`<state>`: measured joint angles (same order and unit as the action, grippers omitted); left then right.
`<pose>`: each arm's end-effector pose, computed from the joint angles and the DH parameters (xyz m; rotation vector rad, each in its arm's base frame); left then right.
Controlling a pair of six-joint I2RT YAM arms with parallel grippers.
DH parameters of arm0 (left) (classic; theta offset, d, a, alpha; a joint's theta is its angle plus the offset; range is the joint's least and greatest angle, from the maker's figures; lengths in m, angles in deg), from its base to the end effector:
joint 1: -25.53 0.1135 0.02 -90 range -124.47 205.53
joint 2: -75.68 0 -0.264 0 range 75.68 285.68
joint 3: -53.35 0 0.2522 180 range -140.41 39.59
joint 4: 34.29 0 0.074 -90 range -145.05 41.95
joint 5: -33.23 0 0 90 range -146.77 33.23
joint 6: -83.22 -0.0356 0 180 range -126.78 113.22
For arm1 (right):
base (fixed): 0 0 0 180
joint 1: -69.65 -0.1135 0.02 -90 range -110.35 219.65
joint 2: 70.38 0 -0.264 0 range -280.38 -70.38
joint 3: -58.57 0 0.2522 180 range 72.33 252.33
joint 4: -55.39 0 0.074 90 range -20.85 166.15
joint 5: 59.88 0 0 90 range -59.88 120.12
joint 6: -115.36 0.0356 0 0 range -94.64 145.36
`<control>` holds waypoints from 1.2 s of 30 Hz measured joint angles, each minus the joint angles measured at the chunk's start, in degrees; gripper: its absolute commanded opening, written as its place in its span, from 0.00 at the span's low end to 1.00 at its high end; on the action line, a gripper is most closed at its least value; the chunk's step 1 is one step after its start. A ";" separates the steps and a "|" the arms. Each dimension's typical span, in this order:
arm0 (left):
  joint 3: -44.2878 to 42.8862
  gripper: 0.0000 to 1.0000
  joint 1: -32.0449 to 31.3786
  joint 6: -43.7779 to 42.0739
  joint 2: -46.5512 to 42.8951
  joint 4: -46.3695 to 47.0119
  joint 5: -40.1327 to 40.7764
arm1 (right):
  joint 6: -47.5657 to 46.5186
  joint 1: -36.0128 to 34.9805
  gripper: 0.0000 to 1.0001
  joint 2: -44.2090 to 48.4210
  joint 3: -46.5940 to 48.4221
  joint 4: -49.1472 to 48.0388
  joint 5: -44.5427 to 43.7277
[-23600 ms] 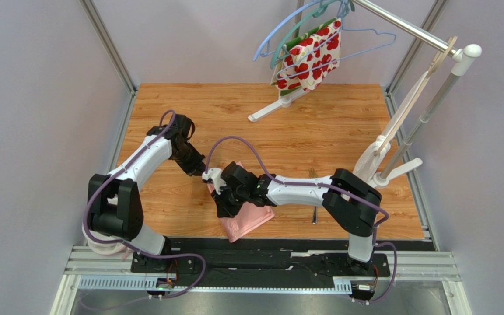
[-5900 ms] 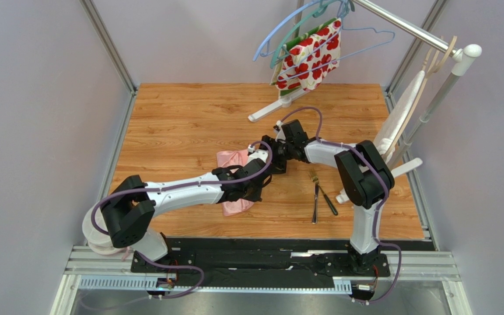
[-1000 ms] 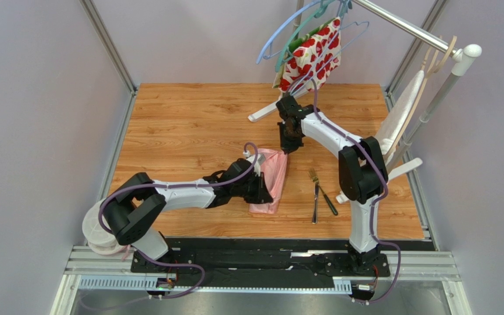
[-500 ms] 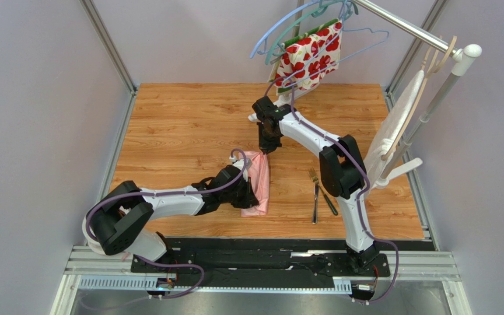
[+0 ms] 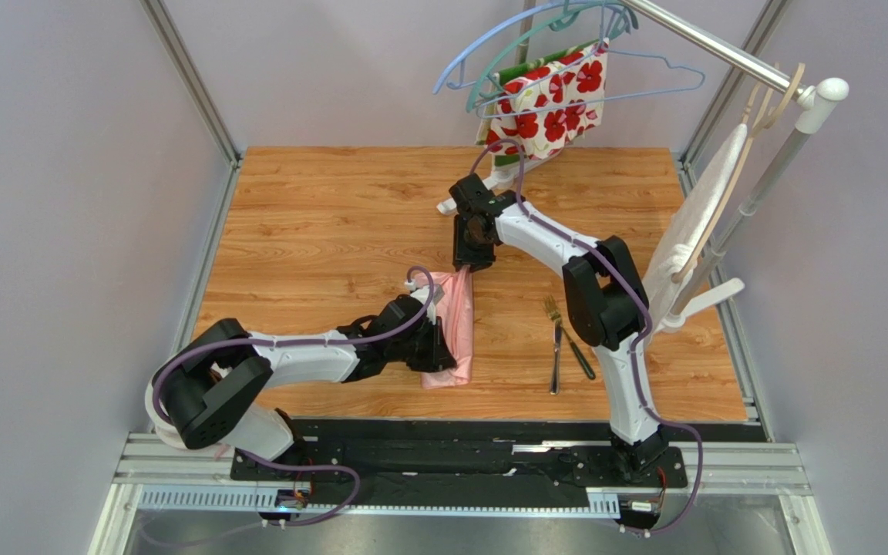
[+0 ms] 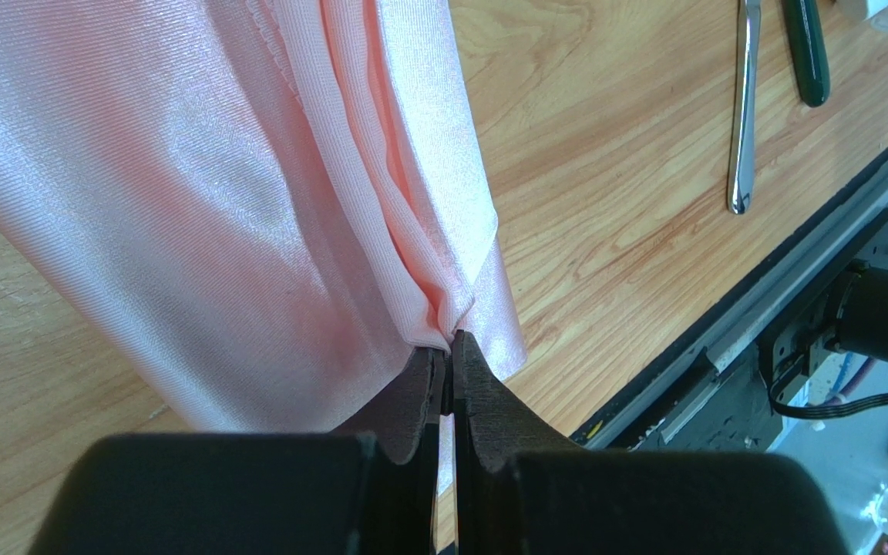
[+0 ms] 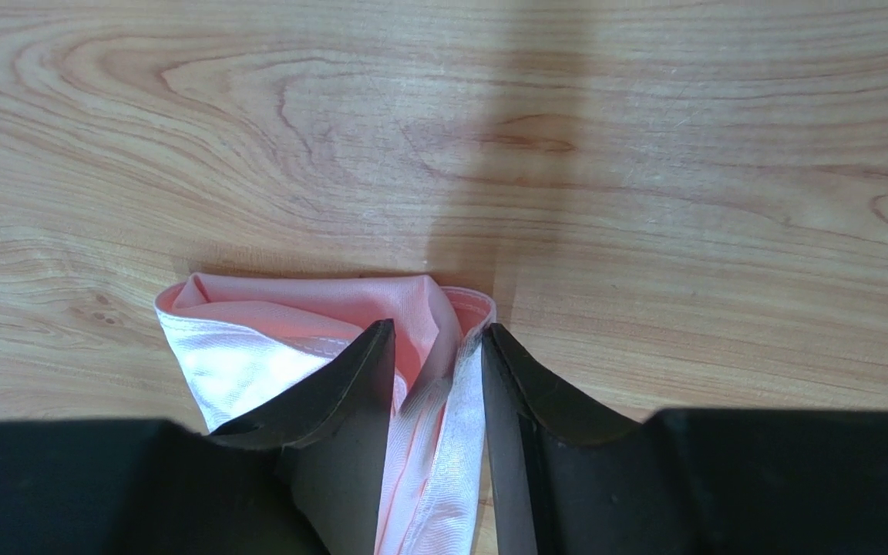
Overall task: Fold the napkin into a case and place the utensils inside
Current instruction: Pick up the 2/3-rectangle-folded napkin from the folded-napkin.
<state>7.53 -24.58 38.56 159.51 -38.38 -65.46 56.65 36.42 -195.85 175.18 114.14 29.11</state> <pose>0.1699 -0.2117 0.1475 0.1898 2.5132 -0.9566 0.3886 0.2538 0.1883 -0.0423 2.7887 0.2738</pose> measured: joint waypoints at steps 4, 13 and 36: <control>0.02 0.00 0.00 0.37 0.00 -0.02 -0.26 | -0.02 0.72 0.37 0.00 0.00 -0.24 -0.15; 0.02 0.00 0.00 0.37 0.00 -0.07 -0.26 | -0.02 0.96 0.35 0.11 -1.36 -0.46 0.35; -6.56 0.31 2.64 -1.75 -3.93 -8.55 -7.87 | -1.60 1.20 0.00 2.32 -4.07 -4.07 4.83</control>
<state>0.98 -21.94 36.81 155.57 -46.92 -73.33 55.05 37.62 -193.53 171.11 110.08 33.94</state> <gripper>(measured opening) 0.303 0.026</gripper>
